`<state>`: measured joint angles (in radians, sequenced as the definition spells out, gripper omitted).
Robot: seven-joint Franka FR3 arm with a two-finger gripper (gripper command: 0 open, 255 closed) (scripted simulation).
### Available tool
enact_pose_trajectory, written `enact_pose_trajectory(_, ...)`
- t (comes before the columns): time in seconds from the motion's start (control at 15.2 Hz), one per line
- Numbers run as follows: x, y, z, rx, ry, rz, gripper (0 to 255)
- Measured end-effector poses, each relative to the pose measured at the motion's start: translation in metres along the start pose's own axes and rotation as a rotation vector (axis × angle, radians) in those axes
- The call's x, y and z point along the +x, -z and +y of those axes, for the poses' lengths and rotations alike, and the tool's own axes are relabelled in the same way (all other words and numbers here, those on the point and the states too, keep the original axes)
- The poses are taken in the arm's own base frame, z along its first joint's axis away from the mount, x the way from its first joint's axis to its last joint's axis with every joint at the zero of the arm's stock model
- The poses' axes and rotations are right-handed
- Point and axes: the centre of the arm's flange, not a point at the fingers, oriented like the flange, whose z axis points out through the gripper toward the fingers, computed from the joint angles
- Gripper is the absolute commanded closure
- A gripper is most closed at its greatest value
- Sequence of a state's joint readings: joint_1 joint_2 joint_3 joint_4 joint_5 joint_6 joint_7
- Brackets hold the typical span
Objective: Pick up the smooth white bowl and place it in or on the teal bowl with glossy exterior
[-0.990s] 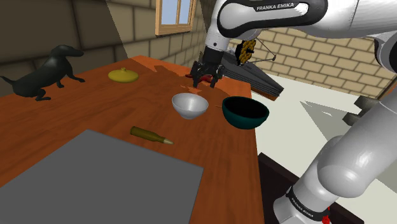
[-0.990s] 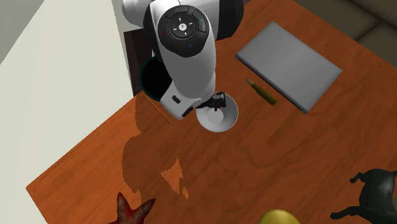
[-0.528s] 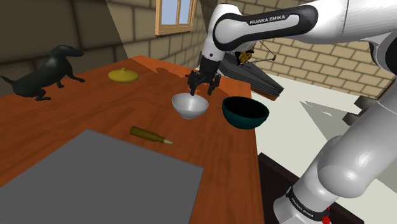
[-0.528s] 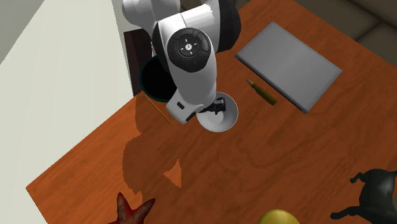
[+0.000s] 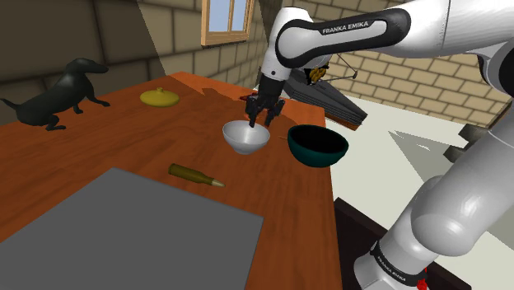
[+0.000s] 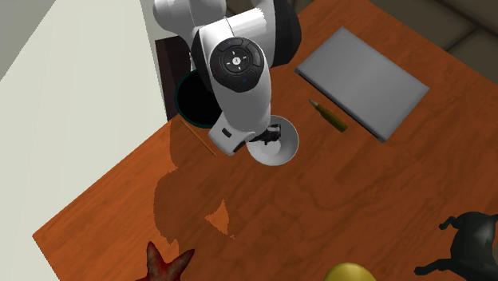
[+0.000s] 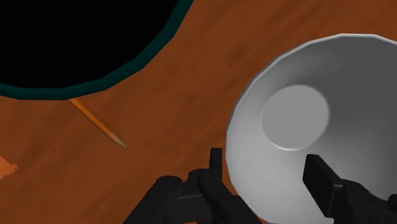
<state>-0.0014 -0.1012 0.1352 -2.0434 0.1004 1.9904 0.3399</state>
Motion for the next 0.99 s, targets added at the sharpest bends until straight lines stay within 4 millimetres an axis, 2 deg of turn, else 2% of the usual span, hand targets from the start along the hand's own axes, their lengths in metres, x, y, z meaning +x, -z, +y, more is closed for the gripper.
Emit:
enact_pose_trajectory(0.53,0.0,0.0,0.0,0.0,0.0,0.0,255)
enact_pose_trajectory(0.59,0.0,0.0,0.0,0.0,0.0,0.0,0)
enact_pose_trajectory(0.66,0.0,0.0,0.0,0.0,0.0,0.0,0)
enact_pose_trajectory(0.99,-0.026,0.023,0.033,0.093,-0.093,0.011,0)
